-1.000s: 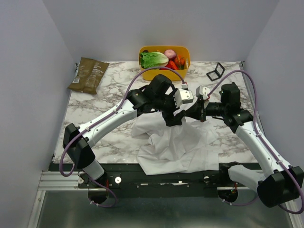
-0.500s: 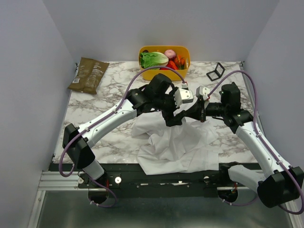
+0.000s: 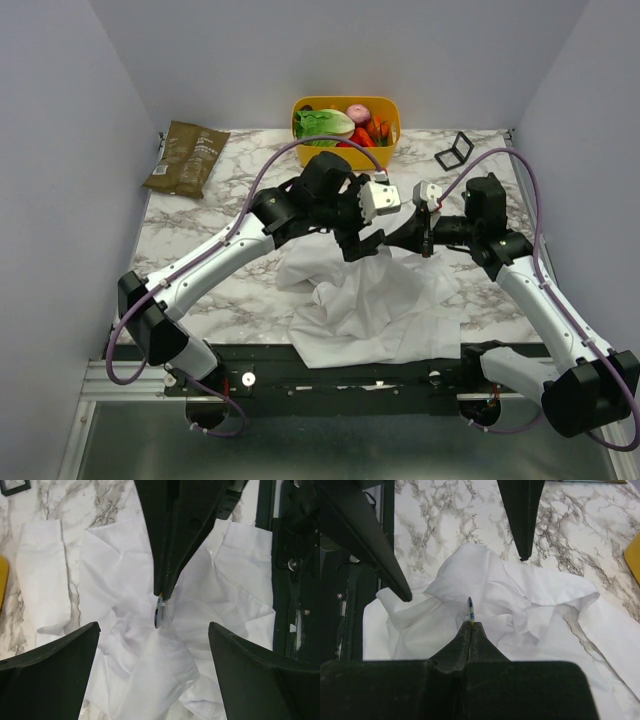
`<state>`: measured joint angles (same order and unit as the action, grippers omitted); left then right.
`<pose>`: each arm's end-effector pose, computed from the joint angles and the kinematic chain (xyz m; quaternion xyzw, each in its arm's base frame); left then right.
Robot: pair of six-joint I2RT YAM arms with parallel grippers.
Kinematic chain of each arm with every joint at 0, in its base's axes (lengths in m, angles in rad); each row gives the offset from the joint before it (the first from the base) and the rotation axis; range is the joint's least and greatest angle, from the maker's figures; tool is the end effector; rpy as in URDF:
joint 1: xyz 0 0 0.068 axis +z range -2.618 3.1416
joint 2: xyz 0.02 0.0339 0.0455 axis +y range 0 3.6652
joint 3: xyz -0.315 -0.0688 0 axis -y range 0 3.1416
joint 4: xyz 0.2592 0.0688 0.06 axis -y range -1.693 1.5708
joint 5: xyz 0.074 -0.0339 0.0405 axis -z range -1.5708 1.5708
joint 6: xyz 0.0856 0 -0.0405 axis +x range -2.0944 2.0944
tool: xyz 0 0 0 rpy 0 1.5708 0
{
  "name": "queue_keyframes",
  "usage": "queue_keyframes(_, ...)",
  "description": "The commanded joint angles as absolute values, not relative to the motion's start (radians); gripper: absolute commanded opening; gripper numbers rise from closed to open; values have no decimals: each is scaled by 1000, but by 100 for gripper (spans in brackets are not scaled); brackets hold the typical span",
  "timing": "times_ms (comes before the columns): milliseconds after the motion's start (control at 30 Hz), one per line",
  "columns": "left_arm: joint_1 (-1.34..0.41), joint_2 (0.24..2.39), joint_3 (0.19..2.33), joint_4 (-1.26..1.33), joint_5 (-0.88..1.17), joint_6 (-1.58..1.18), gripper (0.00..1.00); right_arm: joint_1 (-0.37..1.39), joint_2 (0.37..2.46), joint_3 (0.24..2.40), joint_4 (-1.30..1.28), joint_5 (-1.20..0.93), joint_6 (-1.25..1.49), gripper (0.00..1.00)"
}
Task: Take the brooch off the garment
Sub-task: Remove the brooch from the clothes.
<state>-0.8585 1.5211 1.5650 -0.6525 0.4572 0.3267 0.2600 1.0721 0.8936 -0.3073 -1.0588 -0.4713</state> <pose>0.2226 -0.3156 0.4132 0.5692 0.6576 -0.3123 0.3821 0.2104 0.1332 0.3490 -0.5078 0.5971 0.3831 0.4887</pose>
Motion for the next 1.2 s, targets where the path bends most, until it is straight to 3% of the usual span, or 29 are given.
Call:
queue_keyframes(0, -856, 1538, 1529, -588, 337, 296, 99, 259, 1072, 894, -327, -1098, -472, 1)
queue_keyframes(433, -859, 1598, 1574, -594, 350, 275, 99, 258, 1088, 920, -400, -1210, -508, 1)
queue_keyframes(1167, -856, 1631, 1572, -591, 463, 232, 98, 258, 1072, 923, -407, -1204, -517, 1)
